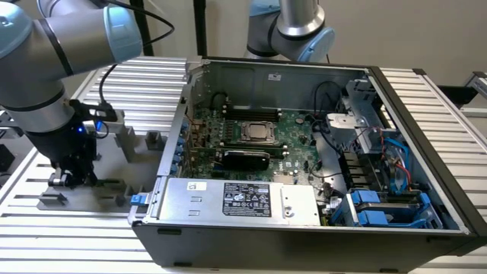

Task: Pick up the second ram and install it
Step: 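Pick up the second ram and move it above second insertion slot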

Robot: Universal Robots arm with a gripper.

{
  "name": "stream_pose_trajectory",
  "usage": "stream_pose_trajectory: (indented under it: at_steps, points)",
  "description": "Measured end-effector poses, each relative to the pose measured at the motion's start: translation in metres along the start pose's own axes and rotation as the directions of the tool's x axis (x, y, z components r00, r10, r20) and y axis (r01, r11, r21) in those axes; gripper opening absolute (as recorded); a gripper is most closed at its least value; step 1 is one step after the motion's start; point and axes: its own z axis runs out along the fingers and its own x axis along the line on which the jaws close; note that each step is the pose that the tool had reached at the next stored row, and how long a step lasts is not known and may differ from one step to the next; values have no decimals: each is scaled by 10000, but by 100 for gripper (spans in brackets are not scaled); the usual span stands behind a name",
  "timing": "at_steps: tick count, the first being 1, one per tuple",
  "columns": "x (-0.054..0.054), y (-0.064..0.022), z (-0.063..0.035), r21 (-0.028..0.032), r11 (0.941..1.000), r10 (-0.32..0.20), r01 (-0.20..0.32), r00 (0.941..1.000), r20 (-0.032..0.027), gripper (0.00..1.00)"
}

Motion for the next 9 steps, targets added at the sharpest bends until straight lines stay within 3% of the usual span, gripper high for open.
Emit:
stream_pose_trajectory:
  at_steps: [9]
  points:
    - [3, 0, 1, -3, 10000, 20, -20, 10000, 0, 0]
